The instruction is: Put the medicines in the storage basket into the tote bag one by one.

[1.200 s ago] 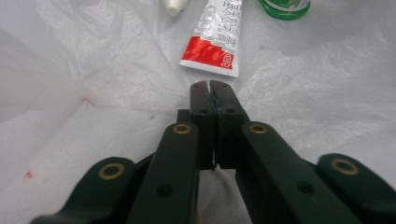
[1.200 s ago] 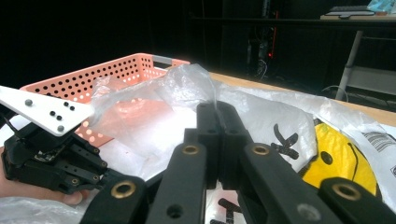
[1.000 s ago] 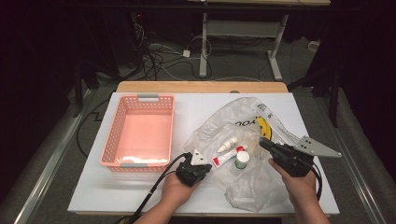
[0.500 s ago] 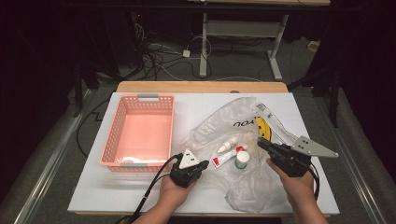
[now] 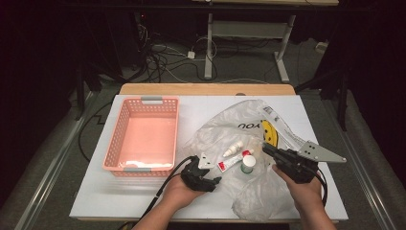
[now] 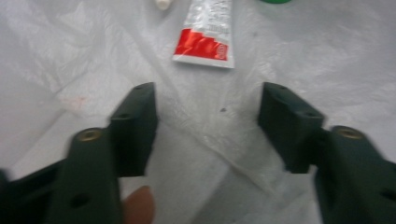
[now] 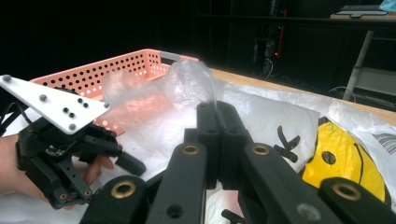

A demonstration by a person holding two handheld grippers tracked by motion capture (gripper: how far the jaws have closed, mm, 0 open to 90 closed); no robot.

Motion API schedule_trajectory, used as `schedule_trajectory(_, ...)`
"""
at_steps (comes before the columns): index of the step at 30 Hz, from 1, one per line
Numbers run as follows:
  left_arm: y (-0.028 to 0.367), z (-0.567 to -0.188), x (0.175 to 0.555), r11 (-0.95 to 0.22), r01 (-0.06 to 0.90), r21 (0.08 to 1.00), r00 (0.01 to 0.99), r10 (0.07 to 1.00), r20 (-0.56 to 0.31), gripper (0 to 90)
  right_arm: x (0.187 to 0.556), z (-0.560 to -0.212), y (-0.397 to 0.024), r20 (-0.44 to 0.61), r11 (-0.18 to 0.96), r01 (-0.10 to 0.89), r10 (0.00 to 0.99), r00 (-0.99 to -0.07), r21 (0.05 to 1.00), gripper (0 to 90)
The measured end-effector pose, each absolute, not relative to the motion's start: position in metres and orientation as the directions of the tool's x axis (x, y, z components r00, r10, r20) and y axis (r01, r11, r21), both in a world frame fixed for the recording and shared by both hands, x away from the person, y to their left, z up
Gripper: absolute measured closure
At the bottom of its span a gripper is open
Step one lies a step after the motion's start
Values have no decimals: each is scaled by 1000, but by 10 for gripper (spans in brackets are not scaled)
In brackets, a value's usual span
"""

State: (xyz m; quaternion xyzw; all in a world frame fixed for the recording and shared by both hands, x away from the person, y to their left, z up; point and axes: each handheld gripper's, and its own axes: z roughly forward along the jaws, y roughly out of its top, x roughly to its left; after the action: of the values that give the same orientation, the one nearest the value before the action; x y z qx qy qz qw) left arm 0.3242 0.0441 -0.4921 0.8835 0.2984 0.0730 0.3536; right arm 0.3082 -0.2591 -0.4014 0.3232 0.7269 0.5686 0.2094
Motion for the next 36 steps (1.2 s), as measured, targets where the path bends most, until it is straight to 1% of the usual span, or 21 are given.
schedule_trajectory(3,42,-492,322,-574,451,683,831,550,-86,591,308,-403,-258,64,151,239,708,-704,959,900)
schedule_trajectory(4,40,-493,321,-582,430,690,844,530,-79,723,308,-403,-258,65,151,240,708,-704,959,900)
schedule_trajectory(6,34,-492,316,-604,403,688,852,522,-41,877,308,-403,-257,62,151,237,709,-703,960,900)
schedule_trajectory(7,34,-492,315,-605,401,688,851,525,-34,885,307,-402,-258,62,149,237,710,-701,960,900)
schedule_trajectory(12,39,-492,316,-583,414,699,848,526,-63,889,307,-403,-259,67,149,243,711,-700,959,900)
schedule_trajectory(17,52,-488,316,-464,433,773,815,568,-115,889,308,-405,-260,65,147,239,712,-699,960,900)
schedule_trajectory(26,61,-461,308,-334,342,879,804,587,-90,890,306,-401,-262,68,127,225,716,-695,966,900)
schedule_trajectory(31,62,-427,306,-281,267,922,821,568,-64,890,306,-400,-261,62,126,214,712,-699,969,900)
schedule_trajectory(33,58,-421,309,-291,264,920,827,559,-61,890,306,-401,-261,65,128,219,710,-701,967,900)
schedule_trajectory(36,52,-428,315,-328,289,899,827,558,-62,889,306,-402,-260,67,129,223,710,-701,966,900)
